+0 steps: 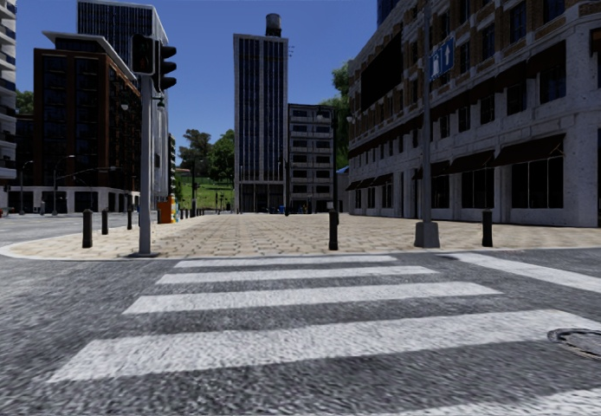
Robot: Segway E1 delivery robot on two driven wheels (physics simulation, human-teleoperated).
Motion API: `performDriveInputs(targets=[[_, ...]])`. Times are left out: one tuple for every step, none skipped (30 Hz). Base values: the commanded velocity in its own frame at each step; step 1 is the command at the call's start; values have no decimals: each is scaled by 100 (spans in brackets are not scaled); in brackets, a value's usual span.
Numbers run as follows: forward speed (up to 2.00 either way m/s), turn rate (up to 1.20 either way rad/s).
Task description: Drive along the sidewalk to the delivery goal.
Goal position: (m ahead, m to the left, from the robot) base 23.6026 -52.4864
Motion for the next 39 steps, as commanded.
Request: performDriveInputs(targets=[[200, 0], [200, 0], [200, 0], [200, 0], [200, 0], [200, 0], [200, 0], [200, 10], [200, 10], [200, 17], [200, 20], [200, 21], [200, 23], [200, 23], [200, 24], [200, 25], [200, 27], [200, 37], [200, 37], [200, 45], [199, 46], [199, 47], [199, 47], [199, 47], [199, 28], [199, 6], [199, 0], [199, 0], [199, 8], [199, 20], [198, 22], [198, 22], [196, 20], [195, 7], [195, 0], [195, 0], [195, 0], [195, 0], [195, 0]])
